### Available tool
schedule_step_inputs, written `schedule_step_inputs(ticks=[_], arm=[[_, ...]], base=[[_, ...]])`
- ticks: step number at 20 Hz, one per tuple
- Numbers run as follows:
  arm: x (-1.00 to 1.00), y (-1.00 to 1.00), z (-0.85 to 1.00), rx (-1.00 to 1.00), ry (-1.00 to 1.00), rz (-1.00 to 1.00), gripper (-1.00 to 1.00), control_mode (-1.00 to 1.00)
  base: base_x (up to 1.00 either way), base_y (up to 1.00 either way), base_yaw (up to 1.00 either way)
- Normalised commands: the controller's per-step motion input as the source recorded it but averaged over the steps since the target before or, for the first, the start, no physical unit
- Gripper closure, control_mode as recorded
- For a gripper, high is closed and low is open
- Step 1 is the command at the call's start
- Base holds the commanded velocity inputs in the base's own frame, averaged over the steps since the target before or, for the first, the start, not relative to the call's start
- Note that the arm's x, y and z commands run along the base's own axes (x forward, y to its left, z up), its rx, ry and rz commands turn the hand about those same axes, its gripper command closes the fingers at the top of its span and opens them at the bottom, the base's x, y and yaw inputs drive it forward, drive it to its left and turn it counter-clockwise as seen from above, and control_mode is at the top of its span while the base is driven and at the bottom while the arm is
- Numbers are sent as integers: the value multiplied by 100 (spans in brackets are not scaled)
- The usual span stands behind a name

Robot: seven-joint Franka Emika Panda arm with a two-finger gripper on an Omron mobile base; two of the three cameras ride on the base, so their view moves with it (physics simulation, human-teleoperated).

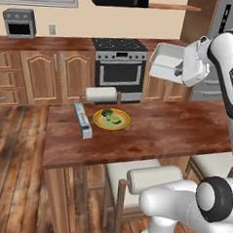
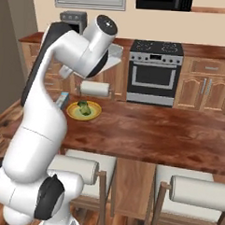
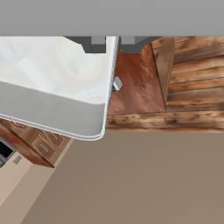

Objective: Retrieve the tupperware and aluminum foil from the cabinet and place them on the dining counter near the plate with lemon wedge and broccoli to prepare for storing leftovers.

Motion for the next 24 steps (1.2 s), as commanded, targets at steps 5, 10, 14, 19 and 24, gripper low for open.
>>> schedule_step_inputs(ticks=[5, 10, 14, 19, 24], arm=[[41, -29, -52, 0, 7, 10, 100, -100], [46, -41, -64, 1, 0, 19, 100, -100], [56, -23, -63, 0, 0, 26, 100, -100], [57, -16, -62, 0, 0, 22, 100, -100], [42, -31, -54, 0, 0, 7, 100, -100]], base=[[0, 0, 0], [0, 0, 0], [0, 0, 0], [0, 0, 0], [0, 0, 0]])
